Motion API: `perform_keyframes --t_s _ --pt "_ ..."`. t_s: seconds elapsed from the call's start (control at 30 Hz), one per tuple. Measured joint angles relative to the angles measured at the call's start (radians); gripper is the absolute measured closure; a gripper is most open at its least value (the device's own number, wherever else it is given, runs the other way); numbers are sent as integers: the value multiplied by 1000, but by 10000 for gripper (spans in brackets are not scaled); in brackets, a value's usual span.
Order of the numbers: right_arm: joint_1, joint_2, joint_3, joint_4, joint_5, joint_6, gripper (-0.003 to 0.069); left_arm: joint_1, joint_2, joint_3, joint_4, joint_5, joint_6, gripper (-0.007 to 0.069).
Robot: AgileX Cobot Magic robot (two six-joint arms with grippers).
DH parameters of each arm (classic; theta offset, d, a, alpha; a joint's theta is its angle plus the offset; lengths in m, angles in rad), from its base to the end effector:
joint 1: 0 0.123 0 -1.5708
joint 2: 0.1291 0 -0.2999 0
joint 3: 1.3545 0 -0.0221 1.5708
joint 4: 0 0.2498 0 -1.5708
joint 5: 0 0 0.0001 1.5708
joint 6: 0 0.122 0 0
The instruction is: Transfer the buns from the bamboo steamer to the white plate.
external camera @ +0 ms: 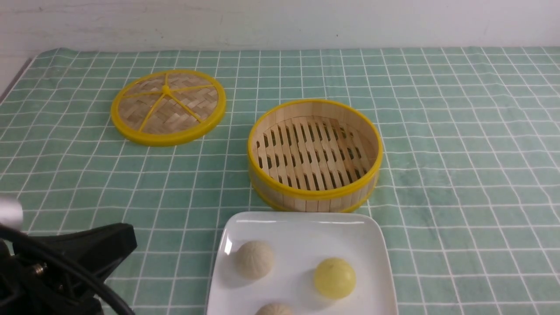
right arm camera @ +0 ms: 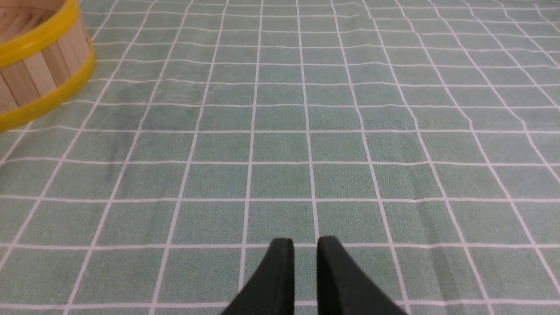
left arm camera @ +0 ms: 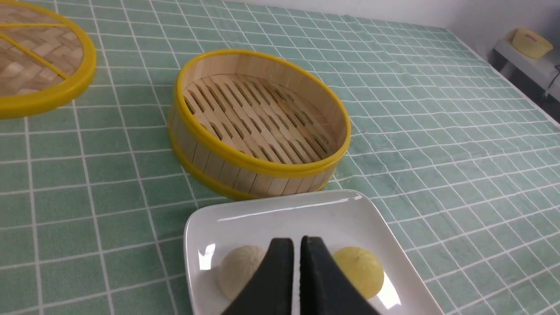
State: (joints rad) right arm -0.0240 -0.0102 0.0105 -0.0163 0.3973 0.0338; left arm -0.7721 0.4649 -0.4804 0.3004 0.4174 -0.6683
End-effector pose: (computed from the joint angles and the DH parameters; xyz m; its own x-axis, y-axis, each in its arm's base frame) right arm 0.0653 -0.0023 0.1649 -0.3047 0.0261 -0.9521 0.0357 0.9992 0.0159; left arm 0.0915 -0.0686 0.3028 -0.4278 -0.1133 -0.8968 0.4836 0.8095 -0.3330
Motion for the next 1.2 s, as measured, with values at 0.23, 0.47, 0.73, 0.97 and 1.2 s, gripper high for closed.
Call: perform_keyframes --t_s 0.23,0.47,0.73,0.97,1.2 --pt "0 0 0 0 0 0 542 56 -37 89 -30 -38 90 567" --pt "-1 0 0 -1 0 0 534 346 -135 287 -214 -254 439 562" --pt "-1 0 0 0 0 0 526 642 -377 500 -280 -211 567 553" --pt "-1 0 0 0 0 0 524 730 -475 507 -272 -108 551 549" --pt "-1 0 0 0 0 0 516 728 -475 507 -261 -58 550 541"
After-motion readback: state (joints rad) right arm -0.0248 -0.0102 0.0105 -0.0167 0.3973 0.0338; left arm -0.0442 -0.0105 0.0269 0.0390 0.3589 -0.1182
